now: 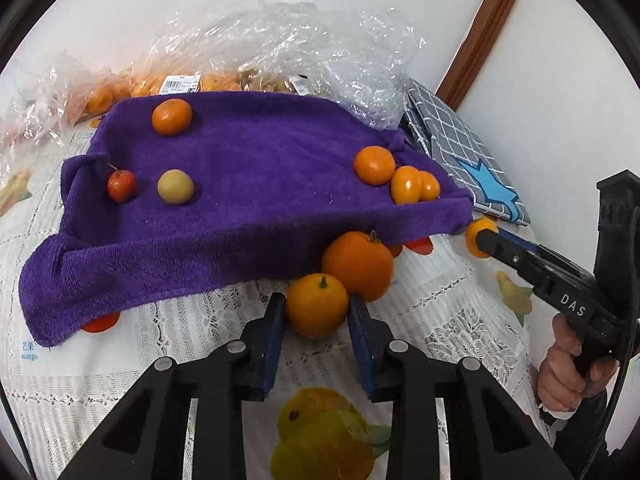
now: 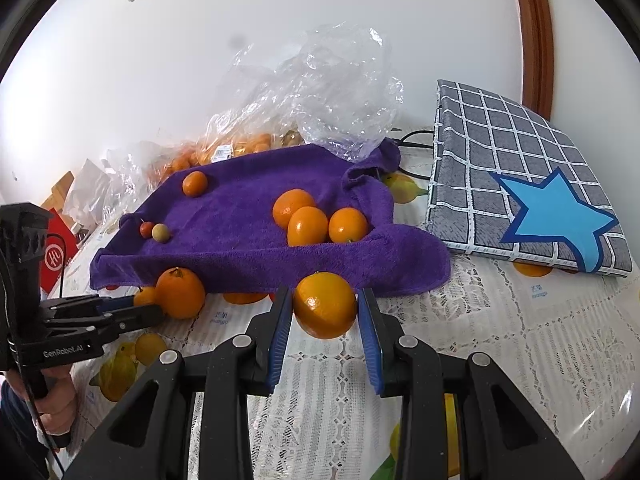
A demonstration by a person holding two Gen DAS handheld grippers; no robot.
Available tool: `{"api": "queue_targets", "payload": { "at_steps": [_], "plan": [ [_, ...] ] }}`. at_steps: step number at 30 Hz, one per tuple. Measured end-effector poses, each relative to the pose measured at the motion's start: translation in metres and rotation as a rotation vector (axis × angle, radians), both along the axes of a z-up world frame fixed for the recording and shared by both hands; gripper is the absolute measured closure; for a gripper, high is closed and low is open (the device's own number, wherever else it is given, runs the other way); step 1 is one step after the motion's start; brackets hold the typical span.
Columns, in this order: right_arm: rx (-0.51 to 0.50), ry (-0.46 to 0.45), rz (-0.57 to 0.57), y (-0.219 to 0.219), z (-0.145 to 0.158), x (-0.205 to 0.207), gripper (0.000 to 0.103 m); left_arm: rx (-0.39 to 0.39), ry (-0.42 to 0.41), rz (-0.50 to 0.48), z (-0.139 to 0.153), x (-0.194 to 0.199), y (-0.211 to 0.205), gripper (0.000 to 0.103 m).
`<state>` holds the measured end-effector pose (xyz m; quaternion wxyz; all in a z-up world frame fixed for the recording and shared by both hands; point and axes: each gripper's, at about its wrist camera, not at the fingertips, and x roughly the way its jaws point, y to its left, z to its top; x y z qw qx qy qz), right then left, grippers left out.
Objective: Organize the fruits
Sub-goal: 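Grasp a round orange with the right gripper while the left gripper grasps a mandarin, then carry both fruits onto the purple towel and open both grippers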
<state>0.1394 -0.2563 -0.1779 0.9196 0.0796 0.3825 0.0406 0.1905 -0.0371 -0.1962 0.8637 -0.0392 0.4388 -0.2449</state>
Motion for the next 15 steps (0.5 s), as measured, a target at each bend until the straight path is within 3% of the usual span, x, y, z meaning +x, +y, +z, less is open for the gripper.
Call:
{"api": "queue_targets", "payload": {
  "at_steps": [8,15],
  "plan": [
    [0.001,-0.016,0.011,0.001,0.002,-0.002,0.07,-0.059,-0.058,0.06,0.012,-0.002,0.017,0.073],
    [0.039,-0.019,0.006,-0.002,0.009,0.003,0.07,-0.135,-0.115,0.21,0.026,0.001,0.053,0.073]
  ]
}}
